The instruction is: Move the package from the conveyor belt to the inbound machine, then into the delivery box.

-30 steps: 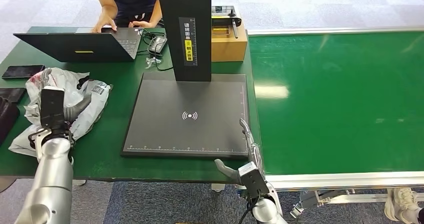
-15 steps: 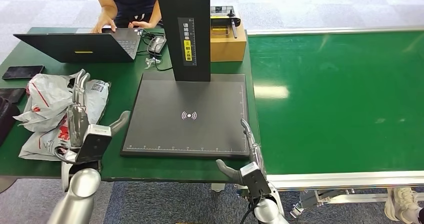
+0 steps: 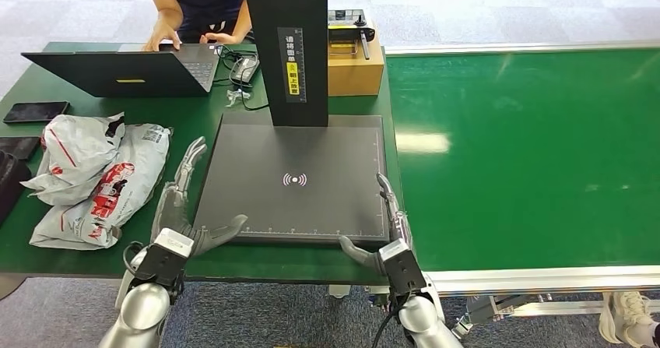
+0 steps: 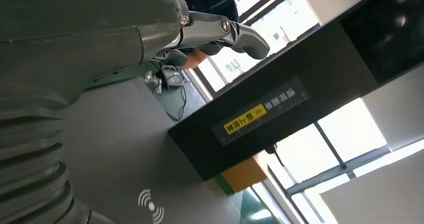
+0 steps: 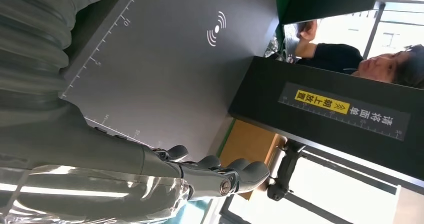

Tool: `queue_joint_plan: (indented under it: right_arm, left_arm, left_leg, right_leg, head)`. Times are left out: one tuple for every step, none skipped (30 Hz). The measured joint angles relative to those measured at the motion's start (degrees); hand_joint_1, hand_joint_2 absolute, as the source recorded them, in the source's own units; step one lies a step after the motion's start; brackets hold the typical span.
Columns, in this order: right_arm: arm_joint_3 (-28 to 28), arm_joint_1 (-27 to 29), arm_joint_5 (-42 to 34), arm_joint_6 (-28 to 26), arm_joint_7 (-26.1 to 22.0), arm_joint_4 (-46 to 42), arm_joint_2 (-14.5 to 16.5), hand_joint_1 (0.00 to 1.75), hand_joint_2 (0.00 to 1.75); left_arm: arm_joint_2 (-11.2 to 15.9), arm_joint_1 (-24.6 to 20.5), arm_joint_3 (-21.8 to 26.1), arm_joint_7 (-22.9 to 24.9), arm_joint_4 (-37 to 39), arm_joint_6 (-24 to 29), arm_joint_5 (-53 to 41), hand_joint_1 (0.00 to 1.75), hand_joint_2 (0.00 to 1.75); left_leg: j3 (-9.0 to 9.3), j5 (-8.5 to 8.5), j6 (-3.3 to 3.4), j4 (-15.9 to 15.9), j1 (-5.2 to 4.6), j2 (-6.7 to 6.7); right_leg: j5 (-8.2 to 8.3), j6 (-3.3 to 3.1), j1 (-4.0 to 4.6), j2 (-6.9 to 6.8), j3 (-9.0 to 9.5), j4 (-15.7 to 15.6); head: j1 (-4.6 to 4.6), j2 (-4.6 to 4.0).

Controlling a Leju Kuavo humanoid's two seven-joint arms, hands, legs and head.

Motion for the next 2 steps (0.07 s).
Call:
queue_joint_plan:
  right_arm:
    - [0.0, -0.1, -0.1, 0.0, 0.1, -0.1, -0.1, 0.00, 1.75]
    - [0.0, -0.2, -0.1, -0.1, 0.1, -0.1, -0.1, 0.00, 1.75]
  left_arm:
    - [-0.3, 0.0, 0.0, -0.4, 0.6, -0.5, 0.4, 0.00, 1.75]
    - [-0.4, 0.0, 0.0, -0.5, 0.9, -0.8, 0.5, 0.00, 1.75]
  left_leg:
    - [0.00, 0.00, 0.00, 0.0, 0.00, 0.00]
    - [0.00, 0.00, 0.00, 0.0, 0.00, 0.00]
  right_leg:
    - [0.00, 0.00, 0.00, 0.00, 0.00, 0.0]
    - [0.00, 0.00, 0.00, 0.00, 0.00, 0.0]
  head:
    - [0.00, 0.00]
    - [0.00, 0.00]
